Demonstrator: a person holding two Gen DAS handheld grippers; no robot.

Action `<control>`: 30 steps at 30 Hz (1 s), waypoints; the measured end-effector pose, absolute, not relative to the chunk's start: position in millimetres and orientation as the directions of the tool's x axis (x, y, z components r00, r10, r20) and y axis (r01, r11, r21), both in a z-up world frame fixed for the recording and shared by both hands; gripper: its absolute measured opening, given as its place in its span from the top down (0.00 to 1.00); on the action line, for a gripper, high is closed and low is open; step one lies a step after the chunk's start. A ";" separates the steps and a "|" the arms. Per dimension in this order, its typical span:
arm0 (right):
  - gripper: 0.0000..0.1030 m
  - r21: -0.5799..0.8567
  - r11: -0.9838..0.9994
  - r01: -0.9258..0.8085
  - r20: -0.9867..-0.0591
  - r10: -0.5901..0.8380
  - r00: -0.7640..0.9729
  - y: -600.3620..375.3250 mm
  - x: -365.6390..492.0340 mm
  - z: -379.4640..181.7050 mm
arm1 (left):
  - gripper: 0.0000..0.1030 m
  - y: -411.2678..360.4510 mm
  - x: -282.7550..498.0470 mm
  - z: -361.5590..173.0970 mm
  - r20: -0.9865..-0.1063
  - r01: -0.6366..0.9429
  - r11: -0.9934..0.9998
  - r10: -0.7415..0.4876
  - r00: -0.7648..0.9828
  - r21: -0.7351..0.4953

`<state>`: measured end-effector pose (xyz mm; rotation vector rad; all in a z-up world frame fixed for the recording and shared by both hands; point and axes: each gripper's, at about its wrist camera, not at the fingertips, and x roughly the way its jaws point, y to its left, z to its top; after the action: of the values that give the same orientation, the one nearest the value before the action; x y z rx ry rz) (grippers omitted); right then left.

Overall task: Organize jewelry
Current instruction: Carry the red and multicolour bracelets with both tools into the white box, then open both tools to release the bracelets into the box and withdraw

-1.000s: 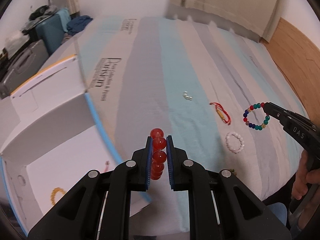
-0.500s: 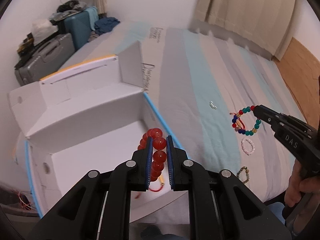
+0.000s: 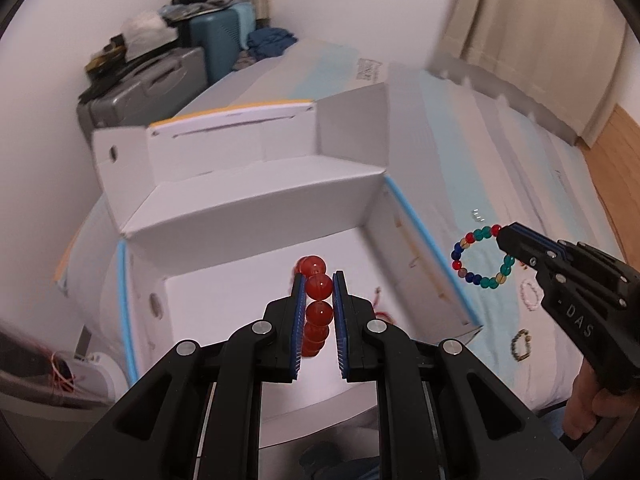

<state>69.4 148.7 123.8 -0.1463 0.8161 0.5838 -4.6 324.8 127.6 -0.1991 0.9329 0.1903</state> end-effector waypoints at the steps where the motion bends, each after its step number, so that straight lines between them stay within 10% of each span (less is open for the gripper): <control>1: 0.91 0.097 0.828 -0.552 -0.731 0.436 0.526 155.7 67.1 118.5 | 0.88 329.6 -7.2 123.7 -0.815 -0.254 0.963 0.077 0.575 -0.089; 30: 0.90 0.087 0.813 -0.575 -0.869 0.344 0.355 214.0 71.9 7.3 | 0.88 363.3 -21.6 6.1 -0.917 -0.324 0.944 0.079 0.391 -0.057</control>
<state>71.9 214.0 7.3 -0.2499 1.0514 0.6018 -21.6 363.3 6.1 -0.2425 1.1432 0.2592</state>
